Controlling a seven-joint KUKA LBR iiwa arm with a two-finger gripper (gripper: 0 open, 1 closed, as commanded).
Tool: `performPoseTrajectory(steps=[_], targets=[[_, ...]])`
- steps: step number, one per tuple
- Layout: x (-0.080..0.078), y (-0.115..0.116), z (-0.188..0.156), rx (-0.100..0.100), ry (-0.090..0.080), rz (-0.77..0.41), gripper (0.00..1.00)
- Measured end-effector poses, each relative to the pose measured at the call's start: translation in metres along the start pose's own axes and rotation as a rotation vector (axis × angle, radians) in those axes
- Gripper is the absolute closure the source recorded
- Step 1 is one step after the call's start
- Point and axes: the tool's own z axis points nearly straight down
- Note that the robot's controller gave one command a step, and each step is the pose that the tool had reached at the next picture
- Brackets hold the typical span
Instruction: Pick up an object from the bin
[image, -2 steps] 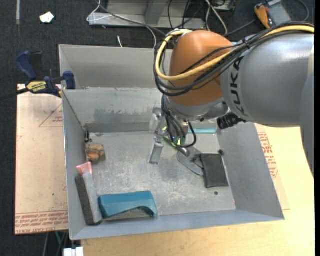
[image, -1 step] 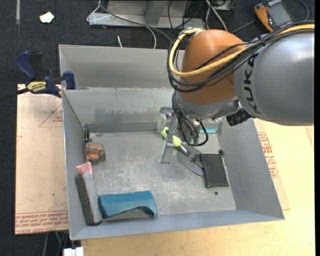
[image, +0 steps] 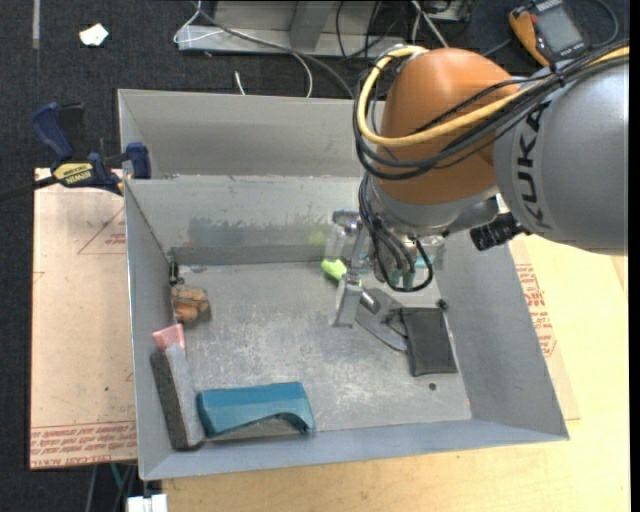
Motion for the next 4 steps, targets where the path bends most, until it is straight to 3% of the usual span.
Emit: performPoseTrajectory(steps=[1,2,3,4], targets=[[-0.009,-0.026,-0.005,0.001,-0.001,0.064,0.00],[-0.017,-0.065,0.032,-0.003,-0.005,0.135,0.00],[-0.011,-0.091,0.021,-0.003,-0.007,0.061,0.00],[-0.017,-0.109,0.053,-0.003,-0.007,-0.191,0.00]])
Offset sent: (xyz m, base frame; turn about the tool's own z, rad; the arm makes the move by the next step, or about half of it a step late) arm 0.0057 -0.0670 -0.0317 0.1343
